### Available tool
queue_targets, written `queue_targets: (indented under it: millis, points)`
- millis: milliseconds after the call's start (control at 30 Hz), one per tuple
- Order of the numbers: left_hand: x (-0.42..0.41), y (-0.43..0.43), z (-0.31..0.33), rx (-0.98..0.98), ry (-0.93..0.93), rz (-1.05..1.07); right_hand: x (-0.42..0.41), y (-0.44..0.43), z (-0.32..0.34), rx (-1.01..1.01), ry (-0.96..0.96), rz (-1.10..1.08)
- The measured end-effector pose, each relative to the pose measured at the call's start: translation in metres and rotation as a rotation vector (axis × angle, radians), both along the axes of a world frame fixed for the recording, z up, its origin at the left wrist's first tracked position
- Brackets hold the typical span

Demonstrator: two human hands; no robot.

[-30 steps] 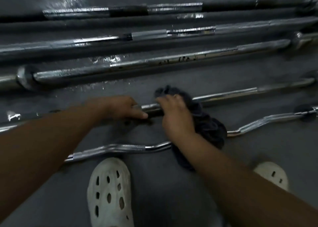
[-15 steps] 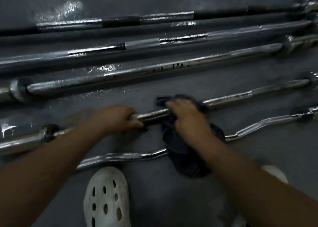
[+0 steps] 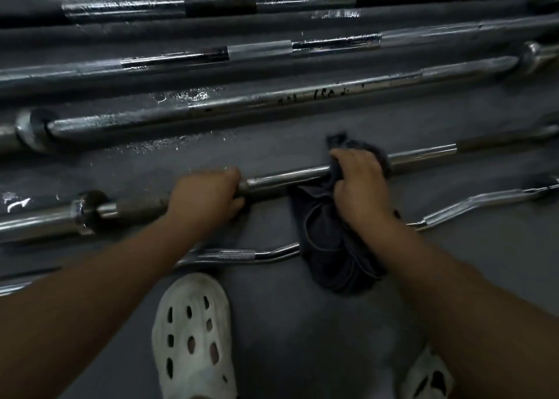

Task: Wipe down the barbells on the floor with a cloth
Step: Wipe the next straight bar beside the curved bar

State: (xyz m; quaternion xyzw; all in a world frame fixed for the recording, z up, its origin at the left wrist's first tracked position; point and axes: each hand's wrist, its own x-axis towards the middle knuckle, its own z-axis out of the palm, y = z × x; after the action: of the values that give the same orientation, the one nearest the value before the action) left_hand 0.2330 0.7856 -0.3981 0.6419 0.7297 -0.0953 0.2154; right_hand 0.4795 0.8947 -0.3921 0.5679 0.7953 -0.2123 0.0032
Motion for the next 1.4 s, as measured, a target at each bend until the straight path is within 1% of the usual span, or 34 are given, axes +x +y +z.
queue_targets:
  millis: [33,133,167,200,233,300,333,367,400,433,467,533,567,600,633,700,733,767,800,833,933,967,1000,1033,1067,1100,1133,1167,1200,1267,1300,1333,1367,1400]
  points:
    - [-0.003,0.006,-0.003,-0.07,-0.067,0.016,-0.018,-0.012,0.004,-0.029,0.023,0.017]
    - [-0.027,0.033,0.003,-0.532,-0.622,0.207,-0.058,-0.053,0.015,-0.201,0.12,0.299]
    - [-0.033,0.039,0.007,-0.592,-0.681,0.217,-0.056,-0.05,0.017,-0.226,0.138,0.379]
    - [-0.036,0.041,0.011,-0.571,-0.632,0.184,-0.046,-0.038,0.017,-0.226,0.15,0.394]
    - [-0.034,0.037,0.01,-0.463,-0.5,0.13,-0.029,-0.02,0.012,-0.21,0.133,0.351]
    - [-0.019,0.012,0.0,-0.067,-0.165,0.068,0.002,0.003,0.004,-0.081,0.074,0.112]
    - [-0.007,-0.005,-0.002,0.11,-0.086,0.071,0.005,0.001,0.002,-0.01,0.07,0.01]
    - [0.002,-0.018,-0.003,0.214,-0.049,0.054,-0.006,-0.01,0.0,0.009,0.07,-0.031]
    - [0.004,-0.02,-0.005,0.247,-0.011,0.011,-0.026,-0.025,0.001,-0.01,0.099,-0.029]
    - [-0.001,-0.014,-0.006,0.176,-0.045,-0.037,-0.049,-0.042,0.003,-0.059,0.144,0.042]
    - [-0.009,-0.005,-0.001,0.051,-0.15,-0.024,-0.068,-0.058,0.005,-0.111,0.183,0.175]
    - [-0.027,0.019,0.009,-0.312,-0.515,0.129,-0.085,-0.066,0.014,-0.193,0.193,0.388]
    - [-0.035,0.029,0.009,-0.388,-0.638,0.198,-0.078,-0.054,0.014,-0.188,0.176,0.411]
    - [-0.036,0.033,0.008,-0.359,-0.618,0.166,-0.063,-0.039,0.011,-0.17,0.152,0.376]
    - [-0.032,0.028,0.005,-0.276,-0.481,0.085,-0.043,-0.022,0.006,-0.153,0.108,0.294]
    - [-0.015,-0.001,-0.008,0.105,-0.141,-0.021,-0.003,-0.002,-0.003,-0.063,0.034,0.059]
    - [-0.004,-0.015,-0.007,0.217,-0.059,-0.064,0.005,-0.003,-0.004,-0.027,0.003,0.002]
    - [0.003,-0.023,-0.007,0.233,-0.026,-0.088,0.0,-0.011,-0.005,-0.012,-0.022,-0.019]
    - [0.004,-0.017,-0.006,0.146,-0.023,-0.081,-0.013,-0.023,-0.004,-0.018,-0.025,-0.016]
    - [0.0,-0.004,-0.002,0.006,-0.094,-0.024,-0.031,-0.037,-0.002,-0.035,-0.01,0.027]
    - [-0.021,0.041,0.01,-0.597,-0.628,0.233,-0.063,-0.062,0.012,-0.107,0.05,0.319]
    - [-0.026,0.048,0.012,-0.668,-0.706,0.251,-0.054,-0.051,0.013,-0.119,0.058,0.377]
    - [-0.026,0.046,0.012,-0.626,-0.671,0.226,-0.037,-0.035,0.011,-0.105,0.051,0.375]
    - [-0.023,0.035,0.01,-0.48,-0.508,0.16,-0.014,-0.017,0.006,-0.085,0.009,0.301]
    - [-0.016,0.019,0.005,-0.241,-0.27,0.1,0.008,-0.002,0.002,-0.032,-0.032,0.175]
    - [-0.005,0.0,0.002,-0.016,-0.09,0.044,0.022,0.004,-0.003,0.017,-0.056,0.054]
    - [0.005,-0.011,0.002,0.101,-0.019,0.035,0.02,0.0,-0.005,0.041,-0.074,-0.019]
    - [0.007,-0.01,0.001,0.062,-0.034,0.045,0.004,-0.012,-0.006,0.035,-0.079,-0.048]
    - [0.003,0.002,0.002,-0.106,-0.139,0.076,-0.017,-0.027,-0.005,0.026,-0.057,-0.032]
    - [-0.015,0.032,0.008,-0.576,-0.54,0.196,-0.049,-0.054,0.002,0.014,-0.001,0.163]
    - [-0.023,0.043,0.008,-0.704,-0.657,0.209,-0.05,-0.057,0.004,0.002,0.015,0.271]
    - [-0.027,0.048,0.008,-0.754,-0.706,0.206,-0.042,-0.05,0.005,-0.008,0.021,0.322]
    - [-0.028,0.046,0.007,-0.693,-0.672,0.185,-0.027,-0.035,0.003,-0.012,0.025,0.301]
    - [-0.027,0.036,0.004,-0.543,-0.559,0.152,-0.01,-0.021,-0.001,-0.007,0.013,0.223]
